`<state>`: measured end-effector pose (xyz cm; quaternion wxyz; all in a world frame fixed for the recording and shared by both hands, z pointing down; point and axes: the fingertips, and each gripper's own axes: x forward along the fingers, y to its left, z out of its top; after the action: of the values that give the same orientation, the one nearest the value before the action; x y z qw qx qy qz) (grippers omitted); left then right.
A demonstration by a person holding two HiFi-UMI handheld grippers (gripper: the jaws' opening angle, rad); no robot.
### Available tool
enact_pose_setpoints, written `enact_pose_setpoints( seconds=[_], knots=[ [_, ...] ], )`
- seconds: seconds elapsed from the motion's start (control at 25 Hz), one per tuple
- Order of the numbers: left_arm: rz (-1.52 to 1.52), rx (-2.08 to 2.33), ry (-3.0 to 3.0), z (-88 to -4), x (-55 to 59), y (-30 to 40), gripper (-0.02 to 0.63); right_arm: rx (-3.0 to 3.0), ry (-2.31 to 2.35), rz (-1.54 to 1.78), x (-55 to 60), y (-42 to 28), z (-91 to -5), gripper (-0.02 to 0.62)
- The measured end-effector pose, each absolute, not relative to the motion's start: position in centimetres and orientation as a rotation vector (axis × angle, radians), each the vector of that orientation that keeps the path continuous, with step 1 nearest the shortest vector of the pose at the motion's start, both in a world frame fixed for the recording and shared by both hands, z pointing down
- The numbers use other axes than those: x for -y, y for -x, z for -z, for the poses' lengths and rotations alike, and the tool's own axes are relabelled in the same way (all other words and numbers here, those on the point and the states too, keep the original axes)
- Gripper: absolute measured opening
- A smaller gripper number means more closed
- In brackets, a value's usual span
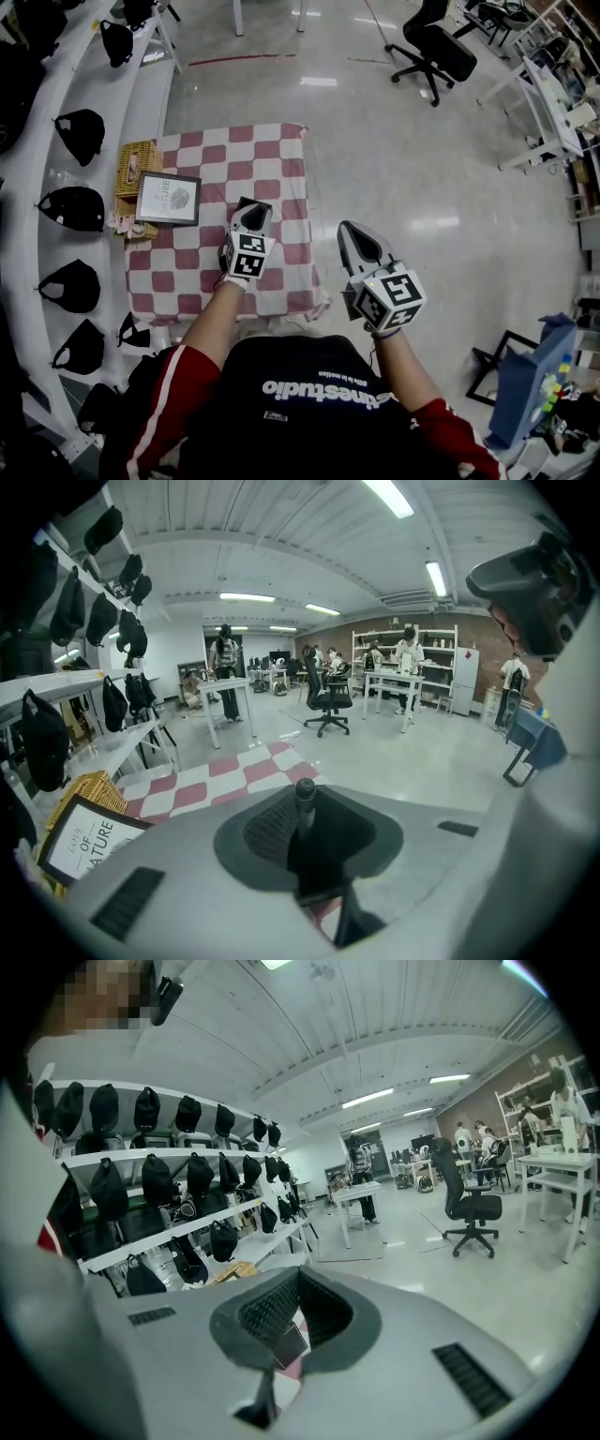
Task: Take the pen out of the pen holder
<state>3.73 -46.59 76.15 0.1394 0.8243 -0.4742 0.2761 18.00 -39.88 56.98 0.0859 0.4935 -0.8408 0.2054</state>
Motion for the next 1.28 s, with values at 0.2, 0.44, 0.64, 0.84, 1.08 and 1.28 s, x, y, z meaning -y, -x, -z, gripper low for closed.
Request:
enact_pose_setpoints(
  seconds=[0.2,0.44,0.64,0.84,1.08,1.28],
  knots=[
    [-0.729,1.397,-2.414,-73.7,46.0,-3.3,0.069,2.525,-1.448,-0.586,39.3,-16.7,-56.1,0.003],
    [-0.645,1.430,-2.460,-70.4,44.9,-2.2,0.069,2.556,-1.426,-0.543,38.3,-14.9,-54.5,0.003],
    [-0.614,1.446,-2.498,-67.8,42.4,-1.5,0.069,2.583,-1.437,-0.520,36.7,-13.6,-52.6,0.003],
    [-0.620,1.443,-2.584,-65.0,41.8,-0.7,0.069,2.610,-1.457,-0.478,35.3,-12.5,-50.8,0.003],
    [-0.458,1.429,-2.556,-60.8,40.2,1.8,0.069,2.613,-1.484,-0.448,33.1,-11.5,-48.7,0.003],
    [-0.371,1.383,-2.594,-57.1,37.8,3.1,0.069,2.601,-1.545,-0.394,32.1,-11.5,-46.1,0.003]
  ],
)
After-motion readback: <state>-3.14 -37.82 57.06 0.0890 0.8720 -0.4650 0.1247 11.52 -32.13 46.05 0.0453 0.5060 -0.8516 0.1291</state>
